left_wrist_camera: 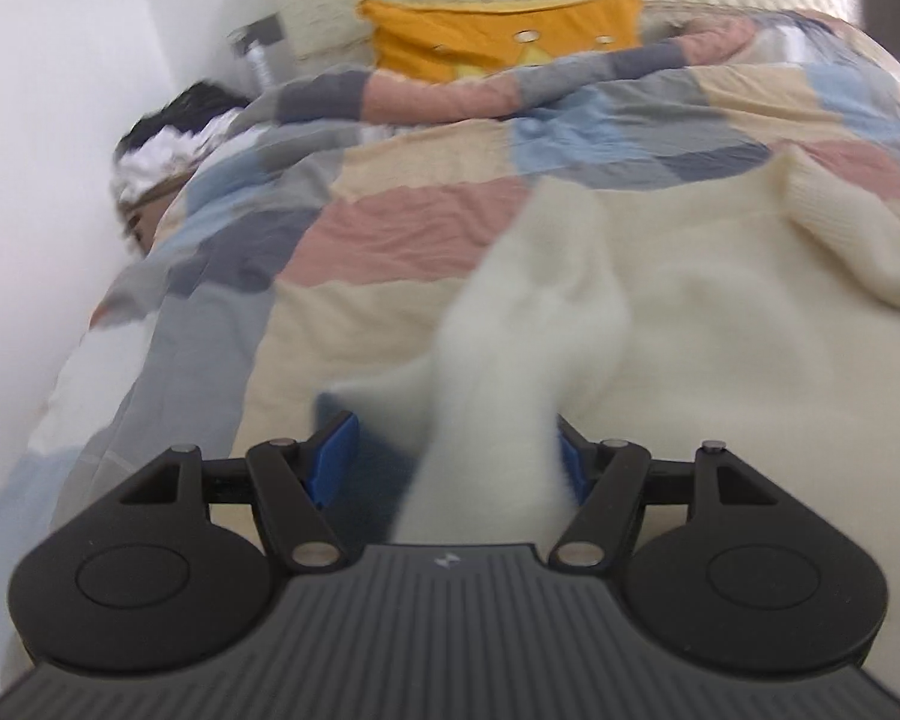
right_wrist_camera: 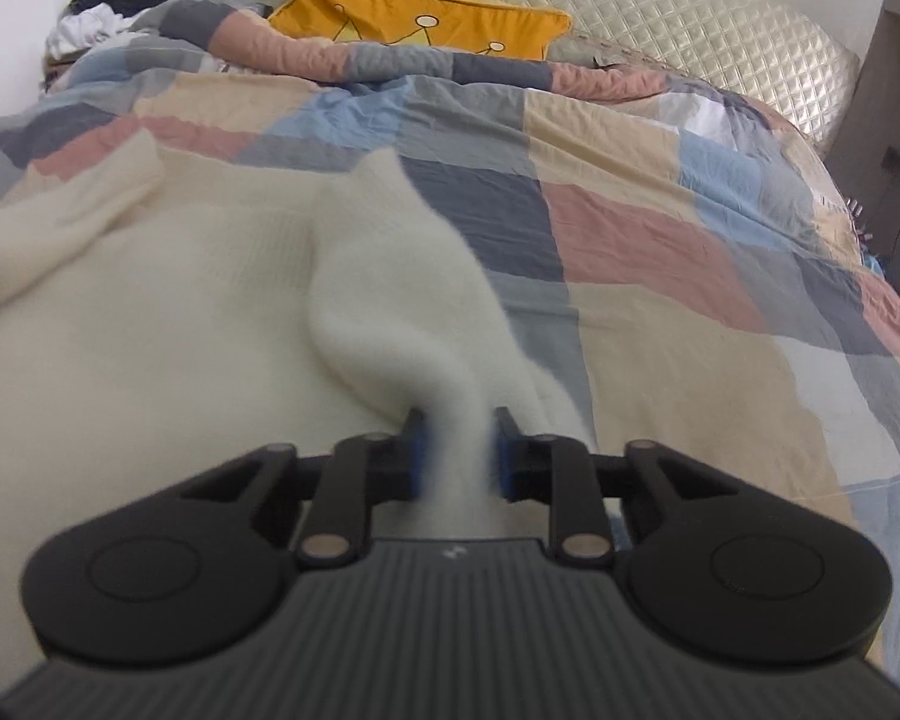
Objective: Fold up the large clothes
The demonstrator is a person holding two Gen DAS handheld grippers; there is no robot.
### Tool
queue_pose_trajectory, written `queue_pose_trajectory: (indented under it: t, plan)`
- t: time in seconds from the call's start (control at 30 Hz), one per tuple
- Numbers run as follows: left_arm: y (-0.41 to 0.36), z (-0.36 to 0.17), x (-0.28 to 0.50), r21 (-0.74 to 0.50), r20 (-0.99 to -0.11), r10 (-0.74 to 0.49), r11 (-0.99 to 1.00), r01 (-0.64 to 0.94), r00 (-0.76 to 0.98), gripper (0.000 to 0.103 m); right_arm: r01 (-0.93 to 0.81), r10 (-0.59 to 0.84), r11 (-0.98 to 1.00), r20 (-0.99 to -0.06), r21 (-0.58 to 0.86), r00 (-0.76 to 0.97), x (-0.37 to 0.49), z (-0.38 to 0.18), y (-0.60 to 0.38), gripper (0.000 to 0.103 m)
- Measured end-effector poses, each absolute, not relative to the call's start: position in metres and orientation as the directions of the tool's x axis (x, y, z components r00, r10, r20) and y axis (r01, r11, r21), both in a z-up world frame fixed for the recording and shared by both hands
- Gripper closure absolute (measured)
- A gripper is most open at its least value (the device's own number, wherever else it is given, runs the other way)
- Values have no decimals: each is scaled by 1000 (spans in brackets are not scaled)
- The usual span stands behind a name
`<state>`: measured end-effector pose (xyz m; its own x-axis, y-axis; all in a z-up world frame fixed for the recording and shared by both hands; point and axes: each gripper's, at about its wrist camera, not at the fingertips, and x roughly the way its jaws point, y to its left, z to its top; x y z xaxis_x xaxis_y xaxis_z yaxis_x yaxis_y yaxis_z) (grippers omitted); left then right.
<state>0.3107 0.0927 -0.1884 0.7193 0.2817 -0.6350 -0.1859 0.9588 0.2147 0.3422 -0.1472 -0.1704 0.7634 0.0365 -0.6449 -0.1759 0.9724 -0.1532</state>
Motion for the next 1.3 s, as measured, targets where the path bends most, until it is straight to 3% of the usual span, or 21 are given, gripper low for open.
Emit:
queue_pose_trajectory:
  t: [0.13, 0.23, 0.4, 0.63, 0.73, 0.87, 0.93, 1.0, 1.2, 1.3]
  plan:
    - [116, -178, 308, 180, -625, 316, 948, -262, 714, 32, -121, 38, 988, -613, -95, 789, 340, -157, -164, 85]
    - [129, -171, 305, 151, -617, 339, 937, -316, 710, 32, -22, -46, 993, -569, -112, 821, 341, -146, -181, 88]
    - [148, -172, 303, 147, -616, 392, 909, -389, 684, 32, 60, 6, 995, -634, 83, 773, 351, -156, -222, 88]
    - [189, -187, 310, -42, -700, 304, 886, -463, 646, 30, 153, 74, 949, -666, 277, 743, 358, -175, -244, 86]
    - [200, -194, 316, -115, -727, 259, 867, -484, 636, 30, 151, 88, 945, -669, 291, 738, 358, -176, -242, 83]
    - [202, -185, 311, -199, -722, 181, 870, -451, 668, 31, 121, 109, 948, -658, 294, 745, 355, -169, -236, 81]
    - [197, -176, 306, -226, -699, 156, 878, -423, 698, 31, 103, 126, 947, -646, 304, 753, 350, -162, -235, 73]
    - [189, -165, 302, -225, -682, 149, 889, -398, 716, 31, 81, 134, 950, -629, 302, 766, 345, -154, -232, 56]
    - [155, -126, 282, -221, -573, 92, 940, -261, 814, 32, -45, 189, 963, -544, 267, 817, 326, -125, -218, 56]
    - [135, -113, 276, -270, -518, -29, 954, -131, 855, 32, -105, 238, 955, -506, 278, 829, 320, -118, -210, 57]
